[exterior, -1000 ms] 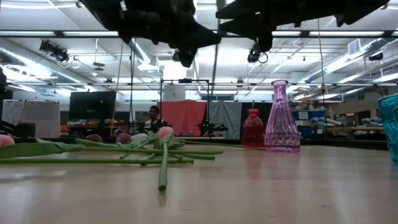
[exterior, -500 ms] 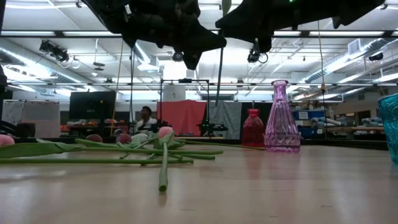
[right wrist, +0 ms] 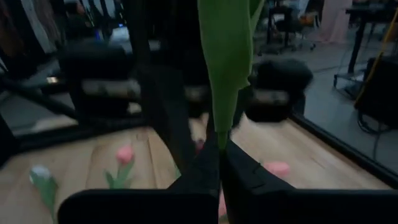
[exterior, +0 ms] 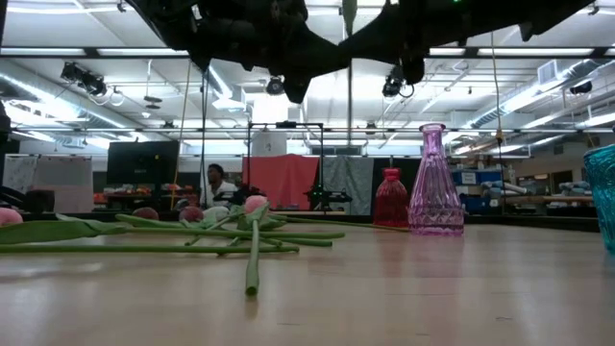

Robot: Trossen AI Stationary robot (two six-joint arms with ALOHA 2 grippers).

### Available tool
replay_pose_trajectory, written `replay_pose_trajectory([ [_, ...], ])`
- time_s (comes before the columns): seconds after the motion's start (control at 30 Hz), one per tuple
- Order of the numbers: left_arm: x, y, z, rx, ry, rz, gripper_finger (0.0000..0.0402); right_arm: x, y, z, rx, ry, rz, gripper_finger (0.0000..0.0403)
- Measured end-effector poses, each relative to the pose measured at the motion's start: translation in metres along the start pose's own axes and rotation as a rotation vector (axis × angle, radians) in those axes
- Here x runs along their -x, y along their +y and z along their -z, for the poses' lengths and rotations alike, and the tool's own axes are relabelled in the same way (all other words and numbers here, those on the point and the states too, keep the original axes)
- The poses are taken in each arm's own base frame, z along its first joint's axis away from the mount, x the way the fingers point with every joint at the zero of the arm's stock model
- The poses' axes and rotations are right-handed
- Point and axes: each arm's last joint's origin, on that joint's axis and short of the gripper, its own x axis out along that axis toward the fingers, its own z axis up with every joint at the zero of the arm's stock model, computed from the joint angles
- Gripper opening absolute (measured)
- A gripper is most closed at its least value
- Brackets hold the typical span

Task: Sort flowers into vase by color
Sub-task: Put the center white tulip into the pink vase

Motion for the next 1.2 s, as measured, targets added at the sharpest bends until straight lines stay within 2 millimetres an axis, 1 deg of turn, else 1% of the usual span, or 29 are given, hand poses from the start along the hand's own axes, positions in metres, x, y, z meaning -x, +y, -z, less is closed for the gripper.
replay_pose_trajectory([
  [0.13,0.003,0.004,0.001,0.013,0.022,-0.015,0.0131,0.016,-0.006,-0.016,-0.026,-0.016,0.010,0.0009],
  [0.23,0.004,0.005,0.002,0.012,0.032,-0.018,0.0156,0.032,-0.013,-0.026,-0.018,-0.004,0.050,0.0008],
  [0.3,0.005,0.004,0.008,-0.008,0.038,0.013,0.0163,0.043,-0.018,-0.033,-0.017,-0.013,0.084,0.0008],
  [0.43,0.006,-0.006,0.029,-0.047,0.008,0.067,0.0164,0.067,-0.028,-0.048,-0.029,-0.042,0.106,0.0008],
  [0.57,0.009,-0.015,0.049,-0.043,-0.022,0.077,0.0163,0.086,-0.035,-0.058,-0.031,-0.067,0.101,0.0007],
  [0.63,0.011,-0.017,0.056,-0.041,-0.027,0.049,0.0163,0.092,-0.038,-0.060,-0.029,-0.071,0.105,0.0007],
  [0.7,0.016,-0.017,0.060,-0.038,-0.023,0.008,0.0163,0.096,-0.041,-0.059,-0.016,-0.052,0.130,0.0007],
  [0.83,0.031,-0.019,0.058,-0.052,-0.057,-0.063,0.0163,0.098,-0.042,-0.058,-0.007,-0.042,0.145,0.0007],
  [0.97,0.053,-0.025,0.051,-0.072,-0.113,-0.085,0.0163,0.099,-0.044,-0.058,0.016,-0.037,0.181,0.0007],
  [1.07,0.069,-0.030,0.052,-0.077,-0.137,-0.102,0.0162,0.099,-0.044,-0.058,0.021,-0.035,0.188,0.0007],
  [1.1,0.074,-0.031,0.055,-0.074,-0.135,-0.103,0.0162,0.099,-0.044,-0.058,0.021,-0.036,0.187,0.0007],
  [1.2,0.084,-0.034,0.056,-0.072,-0.155,-0.114,0.0162,0.102,-0.046,-0.059,0.017,-0.043,0.184,0.0007],
])
